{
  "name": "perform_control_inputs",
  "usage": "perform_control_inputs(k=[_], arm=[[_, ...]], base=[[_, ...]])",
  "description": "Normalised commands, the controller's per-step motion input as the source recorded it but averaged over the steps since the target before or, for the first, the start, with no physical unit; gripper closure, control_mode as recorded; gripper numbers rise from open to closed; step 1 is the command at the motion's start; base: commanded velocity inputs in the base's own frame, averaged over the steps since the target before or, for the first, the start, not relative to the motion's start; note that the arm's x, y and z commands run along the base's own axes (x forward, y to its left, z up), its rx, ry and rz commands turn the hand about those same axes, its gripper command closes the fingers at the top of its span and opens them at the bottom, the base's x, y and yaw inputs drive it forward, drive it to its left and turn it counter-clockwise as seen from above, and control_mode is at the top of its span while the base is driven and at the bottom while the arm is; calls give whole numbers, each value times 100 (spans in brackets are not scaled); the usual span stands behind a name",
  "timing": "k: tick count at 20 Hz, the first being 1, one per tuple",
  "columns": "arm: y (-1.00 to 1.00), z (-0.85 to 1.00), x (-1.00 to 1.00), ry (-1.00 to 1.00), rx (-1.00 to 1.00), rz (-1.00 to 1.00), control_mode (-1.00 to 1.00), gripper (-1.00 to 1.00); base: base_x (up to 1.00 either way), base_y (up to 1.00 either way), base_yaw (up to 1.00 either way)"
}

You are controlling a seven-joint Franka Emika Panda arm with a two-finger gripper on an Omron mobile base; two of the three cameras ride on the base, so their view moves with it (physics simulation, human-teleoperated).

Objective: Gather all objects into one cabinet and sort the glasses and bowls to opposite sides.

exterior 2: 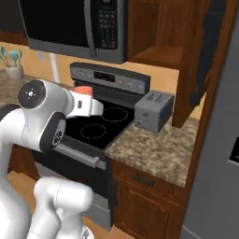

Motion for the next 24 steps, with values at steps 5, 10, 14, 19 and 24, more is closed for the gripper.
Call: perform_control_inputs(k=[5,10,14,19,24], arm=[[0,0,0,0,0,0,100,100],[0,0,0,0,0,0,100,100],[0,0,0,0,0,0,100,100],[0,0,0,0,0,0,100,100],[0,0,0,0,0,0,100,100]], base=[[-9,90,85],[10,71,76],[51,50,68],[90,26,61],[56,48,61]])
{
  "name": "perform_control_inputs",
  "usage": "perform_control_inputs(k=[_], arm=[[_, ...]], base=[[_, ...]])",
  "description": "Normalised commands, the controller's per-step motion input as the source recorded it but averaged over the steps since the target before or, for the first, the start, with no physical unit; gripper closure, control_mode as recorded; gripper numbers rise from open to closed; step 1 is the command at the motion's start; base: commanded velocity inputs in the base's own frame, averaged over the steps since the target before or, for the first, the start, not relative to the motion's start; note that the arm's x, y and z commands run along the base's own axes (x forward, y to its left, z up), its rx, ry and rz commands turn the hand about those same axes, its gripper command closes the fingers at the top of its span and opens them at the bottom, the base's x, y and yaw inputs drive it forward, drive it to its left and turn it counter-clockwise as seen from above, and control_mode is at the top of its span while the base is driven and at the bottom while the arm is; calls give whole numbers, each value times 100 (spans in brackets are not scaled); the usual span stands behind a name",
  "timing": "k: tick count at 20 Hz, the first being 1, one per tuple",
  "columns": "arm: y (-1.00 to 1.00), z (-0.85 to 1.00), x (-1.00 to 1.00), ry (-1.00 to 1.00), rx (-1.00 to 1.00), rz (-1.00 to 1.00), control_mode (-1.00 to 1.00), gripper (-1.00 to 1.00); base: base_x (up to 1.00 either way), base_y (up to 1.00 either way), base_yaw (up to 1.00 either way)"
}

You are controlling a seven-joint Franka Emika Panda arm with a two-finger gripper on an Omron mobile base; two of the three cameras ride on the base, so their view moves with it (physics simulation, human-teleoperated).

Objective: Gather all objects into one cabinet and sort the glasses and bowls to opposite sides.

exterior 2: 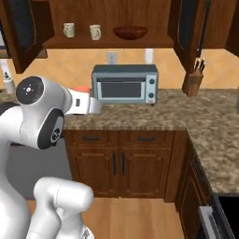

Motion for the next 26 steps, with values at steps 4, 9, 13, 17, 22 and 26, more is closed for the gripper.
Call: perform_control_inputs(k=[4,9,13,17,22,26], arm=[[0,0,0,0,0,0,100,100],[0,0,0,0,0,0,100,100],[0,0,0,0,0,0,100,100],[0,0,0,0,0,0,100,100],[0,0,0,0,0,0,100,100],[0,14,0,-6,0,1,-100,100]], base=[[71,0,37],[61,9,23],[61,18,18],[64,20,17],[56,9,8],[19,1,3]])
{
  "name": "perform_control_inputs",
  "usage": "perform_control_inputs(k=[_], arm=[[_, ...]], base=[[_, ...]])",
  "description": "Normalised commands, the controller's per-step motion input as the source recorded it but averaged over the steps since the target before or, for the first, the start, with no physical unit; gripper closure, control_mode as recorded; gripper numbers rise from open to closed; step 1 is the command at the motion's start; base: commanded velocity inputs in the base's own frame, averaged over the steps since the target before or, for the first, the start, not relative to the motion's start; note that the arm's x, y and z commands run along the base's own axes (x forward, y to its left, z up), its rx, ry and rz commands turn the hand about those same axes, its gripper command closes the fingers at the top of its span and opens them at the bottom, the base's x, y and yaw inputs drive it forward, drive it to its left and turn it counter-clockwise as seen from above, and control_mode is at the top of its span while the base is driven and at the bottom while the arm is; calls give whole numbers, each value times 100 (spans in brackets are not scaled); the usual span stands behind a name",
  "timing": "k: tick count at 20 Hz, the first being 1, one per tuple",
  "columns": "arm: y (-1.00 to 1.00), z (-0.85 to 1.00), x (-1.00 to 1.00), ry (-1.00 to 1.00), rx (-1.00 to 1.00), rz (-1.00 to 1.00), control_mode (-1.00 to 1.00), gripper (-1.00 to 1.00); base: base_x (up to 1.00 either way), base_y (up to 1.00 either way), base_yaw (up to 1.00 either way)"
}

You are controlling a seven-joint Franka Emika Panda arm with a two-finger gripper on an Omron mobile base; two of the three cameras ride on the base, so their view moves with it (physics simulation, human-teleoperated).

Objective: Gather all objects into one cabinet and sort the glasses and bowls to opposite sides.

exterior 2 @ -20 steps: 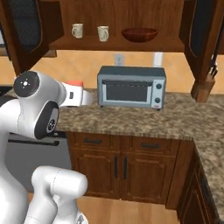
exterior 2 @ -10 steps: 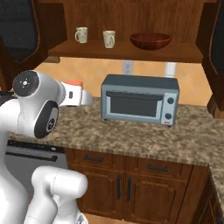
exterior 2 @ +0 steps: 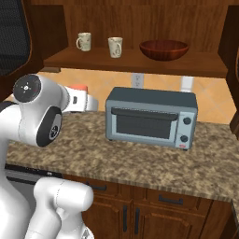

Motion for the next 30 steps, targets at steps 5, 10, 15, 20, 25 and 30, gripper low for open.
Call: perform_control_inputs(k=[5,10,15,20,25,30], arm=[[16,91,33,-27,-3,10,-100,100],[55,96,94,-20,-6,4,-100,100],[14,28,100,-1,0,-2,-100,100],[10,-4,100,11,0,-9,-100,100],[25,-5,97,7,-1,-13,-100,100],[3,-37,64,1,0,-4,-100,100]], base=[[0,0,0],[0,0,0],[0,0,0],[0,0,0],[0,0,0],[0,0,0]])
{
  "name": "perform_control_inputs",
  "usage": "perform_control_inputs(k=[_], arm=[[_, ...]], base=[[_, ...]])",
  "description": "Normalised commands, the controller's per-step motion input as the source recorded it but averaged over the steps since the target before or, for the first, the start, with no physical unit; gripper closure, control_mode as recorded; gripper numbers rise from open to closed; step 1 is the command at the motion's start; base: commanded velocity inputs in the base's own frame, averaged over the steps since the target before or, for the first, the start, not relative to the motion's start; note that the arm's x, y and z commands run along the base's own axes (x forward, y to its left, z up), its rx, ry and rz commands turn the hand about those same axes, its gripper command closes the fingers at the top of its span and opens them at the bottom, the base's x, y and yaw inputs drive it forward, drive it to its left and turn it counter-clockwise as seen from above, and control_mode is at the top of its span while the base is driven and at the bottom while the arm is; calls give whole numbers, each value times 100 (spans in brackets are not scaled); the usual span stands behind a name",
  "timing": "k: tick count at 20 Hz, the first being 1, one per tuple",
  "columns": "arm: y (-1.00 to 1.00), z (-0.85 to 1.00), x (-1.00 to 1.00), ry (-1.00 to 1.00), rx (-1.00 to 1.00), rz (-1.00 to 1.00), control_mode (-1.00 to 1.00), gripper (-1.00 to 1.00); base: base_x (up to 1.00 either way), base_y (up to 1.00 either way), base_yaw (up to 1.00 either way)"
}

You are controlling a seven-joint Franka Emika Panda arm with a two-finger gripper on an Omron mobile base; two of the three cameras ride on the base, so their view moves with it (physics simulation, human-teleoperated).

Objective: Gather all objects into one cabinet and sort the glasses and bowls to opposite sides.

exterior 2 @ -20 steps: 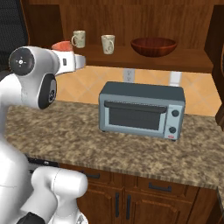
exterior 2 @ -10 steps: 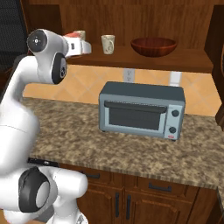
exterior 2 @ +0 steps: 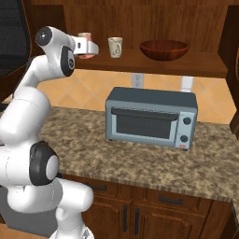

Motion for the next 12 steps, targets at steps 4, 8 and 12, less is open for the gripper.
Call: perform_control_inputs(k=[4,8,12], arm=[[0,-53,44,0,0,0,-100,100],[0,-5,73,0,1,2,-100,100],[0,0,67,0,3,0,-100,100]], base=[[0,0,0],[0,0,0],[0,0,0]])
